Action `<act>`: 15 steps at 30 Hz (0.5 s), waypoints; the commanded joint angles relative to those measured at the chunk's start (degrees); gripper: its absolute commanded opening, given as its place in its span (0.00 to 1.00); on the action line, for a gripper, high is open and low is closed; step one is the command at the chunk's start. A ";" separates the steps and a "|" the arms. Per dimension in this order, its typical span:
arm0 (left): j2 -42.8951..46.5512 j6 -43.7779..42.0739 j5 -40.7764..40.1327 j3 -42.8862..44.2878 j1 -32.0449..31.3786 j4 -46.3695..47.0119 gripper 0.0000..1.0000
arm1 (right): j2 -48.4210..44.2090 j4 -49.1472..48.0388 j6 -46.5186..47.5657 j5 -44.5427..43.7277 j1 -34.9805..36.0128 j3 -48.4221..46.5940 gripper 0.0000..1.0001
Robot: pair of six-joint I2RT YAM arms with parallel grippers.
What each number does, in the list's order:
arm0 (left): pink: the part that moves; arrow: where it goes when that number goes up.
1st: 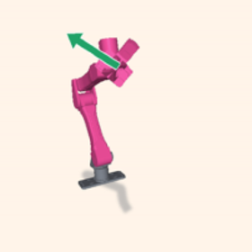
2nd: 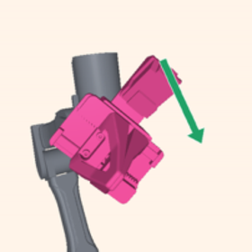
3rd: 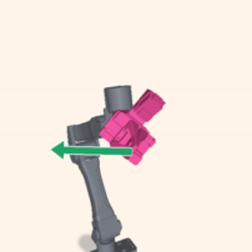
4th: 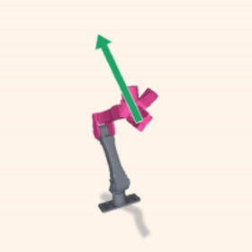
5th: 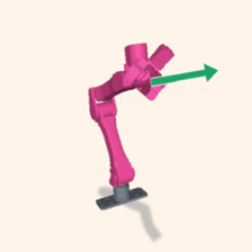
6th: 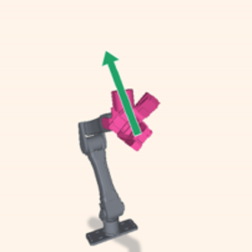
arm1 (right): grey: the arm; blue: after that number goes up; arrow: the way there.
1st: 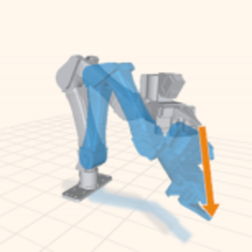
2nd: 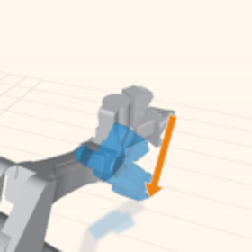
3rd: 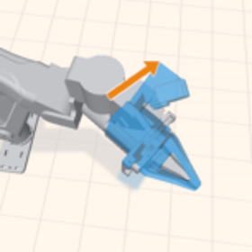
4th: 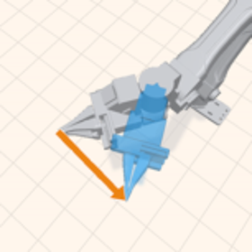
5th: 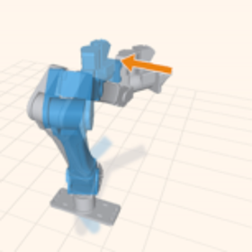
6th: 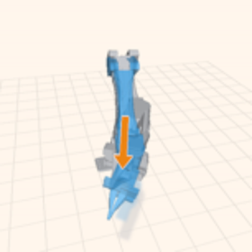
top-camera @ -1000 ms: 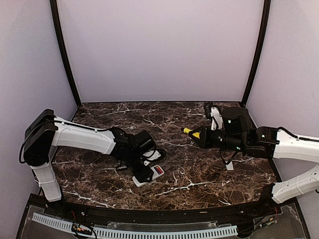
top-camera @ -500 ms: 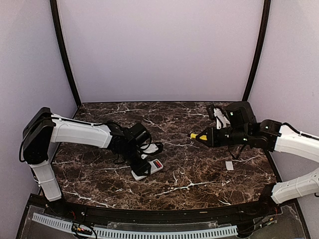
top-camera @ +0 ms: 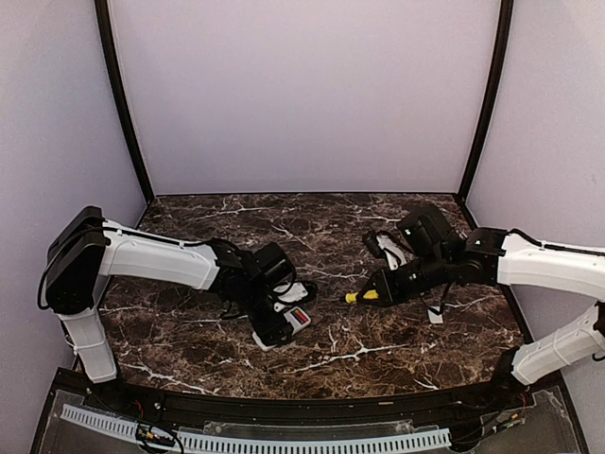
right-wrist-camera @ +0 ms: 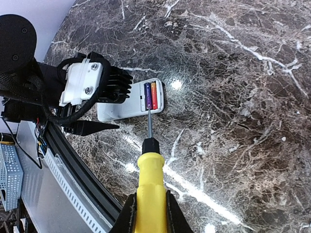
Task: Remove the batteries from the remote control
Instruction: Hold the remote control without the battery cover at the center of the board.
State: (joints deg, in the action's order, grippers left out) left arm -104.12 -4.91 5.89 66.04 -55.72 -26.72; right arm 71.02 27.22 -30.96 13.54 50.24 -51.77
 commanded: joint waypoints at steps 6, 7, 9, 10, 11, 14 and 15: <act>-2.38 0.05 -2.07 1.59 -0.11 -2.17 0.69 | 8.07 -3.94 1.02 2.15 1.13 -4.90 0.00; -2.40 -0.06 -1.96 1.56 -0.10 -2.17 0.65 | 8.76 -3.99 1.31 2.30 1.17 -5.37 0.00; -2.33 -0.31 -1.23 1.48 -0.09 -2.07 0.60 | 10.07 -3.97 1.97 2.73 1.18 -6.26 0.00; -2.28 -0.48 -0.49 1.42 -0.15 -2.00 0.58 | 10.70 -3.94 2.21 3.00 1.19 -6.62 0.00; -2.20 -0.56 -0.20 1.35 -0.16 -1.82 0.55 | 11.22 -3.82 2.36 3.14 1.18 -6.98 0.00; -1.75 -1.06 0.53 0.85 -0.24 -1.40 0.51 | 12.79 -3.14 2.61 3.58 1.18 -7.74 0.00; -1.43 -1.16 0.75 0.72 -0.25 -1.16 0.49 | 13.24 -2.72 2.58 3.72 1.18 -7.95 0.00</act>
State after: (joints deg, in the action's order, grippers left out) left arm -106.61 -5.17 4.47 66.65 -55.75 -26.96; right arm 82.70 25.19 -29.41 15.90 51.03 -57.78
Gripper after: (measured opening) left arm 0.573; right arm 0.147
